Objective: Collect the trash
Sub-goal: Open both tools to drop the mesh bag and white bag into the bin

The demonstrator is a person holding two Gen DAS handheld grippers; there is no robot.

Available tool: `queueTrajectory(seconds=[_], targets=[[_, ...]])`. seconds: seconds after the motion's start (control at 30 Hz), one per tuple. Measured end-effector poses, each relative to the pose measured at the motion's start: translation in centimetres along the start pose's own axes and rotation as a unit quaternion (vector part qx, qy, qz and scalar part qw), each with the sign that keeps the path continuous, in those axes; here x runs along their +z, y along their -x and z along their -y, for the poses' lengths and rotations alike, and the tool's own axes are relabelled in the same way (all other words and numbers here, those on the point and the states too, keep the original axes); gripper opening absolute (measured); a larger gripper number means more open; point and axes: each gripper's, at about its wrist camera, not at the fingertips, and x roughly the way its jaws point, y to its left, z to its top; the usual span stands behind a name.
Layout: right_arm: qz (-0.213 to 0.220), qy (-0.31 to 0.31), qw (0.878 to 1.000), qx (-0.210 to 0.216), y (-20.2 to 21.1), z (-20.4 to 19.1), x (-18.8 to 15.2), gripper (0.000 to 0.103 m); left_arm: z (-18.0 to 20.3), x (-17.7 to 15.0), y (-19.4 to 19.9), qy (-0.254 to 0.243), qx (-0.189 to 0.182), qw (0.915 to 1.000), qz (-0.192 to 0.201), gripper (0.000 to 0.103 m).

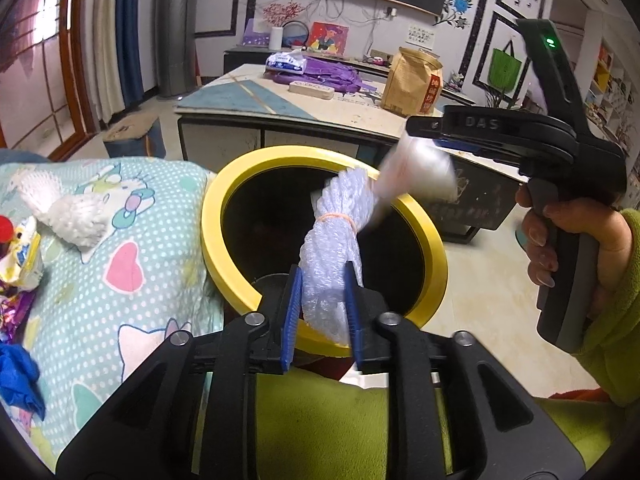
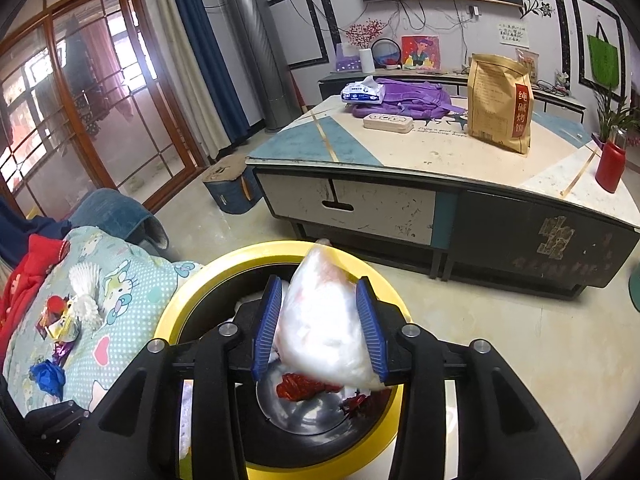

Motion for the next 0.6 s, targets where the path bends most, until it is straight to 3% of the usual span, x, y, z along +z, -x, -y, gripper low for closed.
queueTrajectory(seconds=[0.2, 0.37, 0.6], targets=[[0.008, -0.001, 1.0, -0.001, 0.4, 0.0, 0.3, 0.045, -0.5, 0.1, 0.6, 0.018, 0.0, 0.9998, 0.01, 0.061], [0.019, 0.011, 1.0, -0.003, 1.0, -0.6, 0.4, 0.05, -0.8, 0.3, 1.8, 0.036, -0.002, 0.9989, 0.03, 0.084], [0.042, 0.039, 0.998, -0.003, 2.2, -2.0, 0.5, 0.054, -1.5, 0.8, 3.7, 0.054, 0.005, 0.9964, 0.064, 0.09]])
